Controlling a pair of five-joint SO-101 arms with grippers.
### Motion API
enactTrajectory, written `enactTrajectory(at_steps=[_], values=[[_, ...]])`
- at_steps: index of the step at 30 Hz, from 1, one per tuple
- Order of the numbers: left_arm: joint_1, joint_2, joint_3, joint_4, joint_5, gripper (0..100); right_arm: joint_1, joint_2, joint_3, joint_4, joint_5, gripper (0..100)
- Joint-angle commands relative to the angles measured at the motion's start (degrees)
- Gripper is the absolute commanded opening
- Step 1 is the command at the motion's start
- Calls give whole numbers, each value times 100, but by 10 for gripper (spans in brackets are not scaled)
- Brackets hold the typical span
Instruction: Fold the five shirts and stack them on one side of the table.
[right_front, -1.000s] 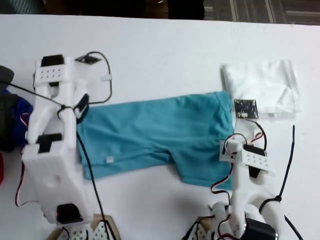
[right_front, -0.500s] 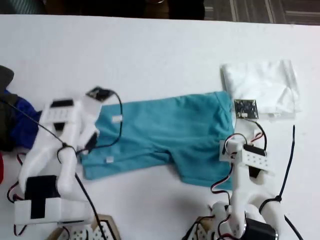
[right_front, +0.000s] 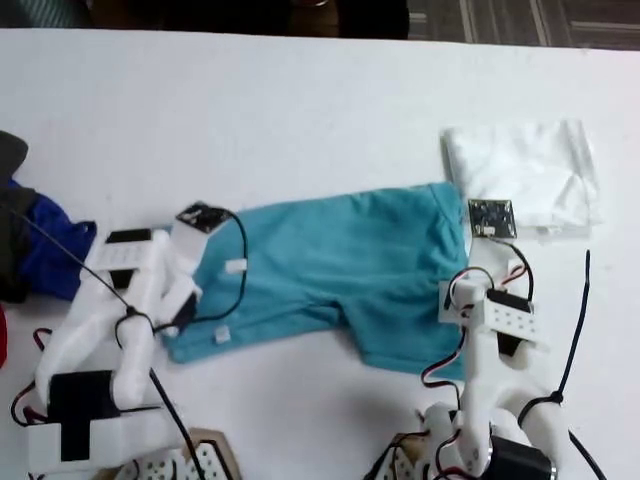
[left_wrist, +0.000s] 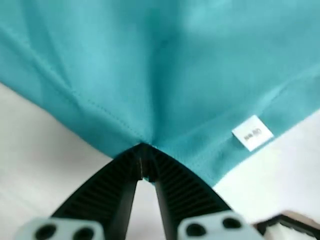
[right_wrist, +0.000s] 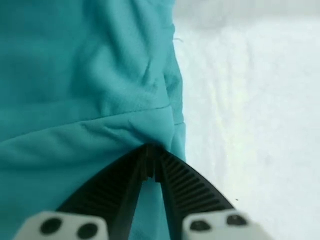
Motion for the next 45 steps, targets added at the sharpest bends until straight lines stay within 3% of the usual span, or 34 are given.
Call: enactTrajectory(at_steps=[1,10,19,25,30,40,42,45], values=[[62,-44,75,273,-26,25,4,-180,-18,-101,-53,19],[62,-141,57,299,-26,25,4,-180,-18,-110,-53,19],[141,-1943,-251,1231,-18,25,4,-180,-18,-110,-53,19],[686,-2066,787,360,9,25,4,-180,-18,-110,-53,19],[721,-2057,1490,-431,-18,25,4,-180,-18,-101,-53,19],[756,-1820,1446,-237,-387,25,4,-189,-44,-66,-53,19],[738,-1820,1200,-18,-501,25,-4,-224,-167,207,-9,19],[703,-1820,593,413,-633,25,-92,-180,-1055,1499,-9,19]])
